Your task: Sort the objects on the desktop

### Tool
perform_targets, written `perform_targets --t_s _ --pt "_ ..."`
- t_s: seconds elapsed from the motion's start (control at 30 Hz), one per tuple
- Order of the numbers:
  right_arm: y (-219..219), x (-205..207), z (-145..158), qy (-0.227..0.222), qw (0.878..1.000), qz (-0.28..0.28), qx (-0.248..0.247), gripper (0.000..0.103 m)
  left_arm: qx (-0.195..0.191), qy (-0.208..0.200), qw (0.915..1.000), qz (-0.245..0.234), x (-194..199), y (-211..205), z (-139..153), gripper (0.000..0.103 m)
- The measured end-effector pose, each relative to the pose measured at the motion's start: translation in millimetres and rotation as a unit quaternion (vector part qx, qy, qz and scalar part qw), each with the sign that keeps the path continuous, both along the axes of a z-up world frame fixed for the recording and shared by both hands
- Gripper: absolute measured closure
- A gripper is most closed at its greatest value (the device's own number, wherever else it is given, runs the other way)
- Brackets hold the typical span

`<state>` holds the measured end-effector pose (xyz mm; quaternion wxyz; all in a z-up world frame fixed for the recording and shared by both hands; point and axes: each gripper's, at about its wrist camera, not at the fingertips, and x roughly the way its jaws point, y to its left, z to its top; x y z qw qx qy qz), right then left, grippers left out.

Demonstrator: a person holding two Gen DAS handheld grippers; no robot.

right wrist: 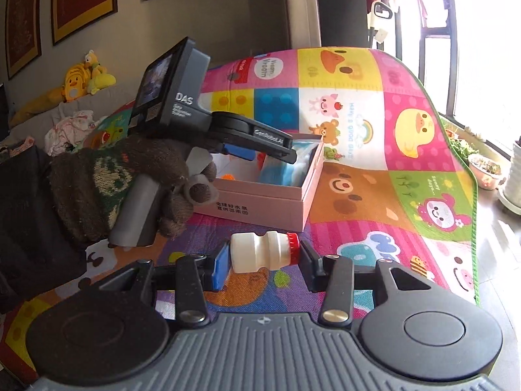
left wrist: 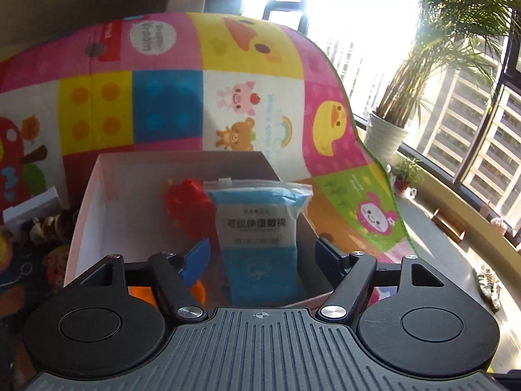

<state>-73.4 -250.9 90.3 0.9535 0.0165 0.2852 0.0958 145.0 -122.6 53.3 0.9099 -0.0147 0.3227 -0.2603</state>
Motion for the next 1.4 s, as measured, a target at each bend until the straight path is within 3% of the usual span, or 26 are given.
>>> perform_targets --t_s 0.27,0.5,0.6,0.7,0.8,1.03,1.4 --pt "9.9 20.3 -6.0 0.016 1.0 0.011 0.004 0.059 0.006 -0.045 0.9986 0.026 -83.5 71.6 1.7 0.008" --pt "34.2 79.1 16.9 -0.015 0.999 0.03 -0.035 0.059 0.015 -0.029 0.9972 0.067 -140.2 111.3 -26.7 0.006" --pt "41.8 117.1 24.8 -0.014 0.999 0.023 -0.027 0.059 0.015 -0.029 0.9959 0.084 -147.2 124.6 -34.3 0.006" --pt "46.0 151.0 22.4 0.008 1.0 0.006 -0.021 0.051 0.017 -0.042 0.9935 0.104 -150.0 137.9 -34.7 0.005" --pt "49.3 169.2 17.8 -0.001 0.998 -0.022 -0.057 0.051 -0.009 -0.044 0.9918 0.12 -150.7 151.4 -35.7 0.003" --pt "49.5 223.1 -6.8 0.013 0.986 -0.072 -0.148 0.076 -0.055 -0.039 0.9903 0.121 -149.4 162.5 -42.2 0.002" --pt "72.7 271.4 -20.6 0.072 0.992 -0.055 -0.088 0.075 -0.087 -0.034 0.9888 0.116 -149.4 170.8 -41.7 0.002"
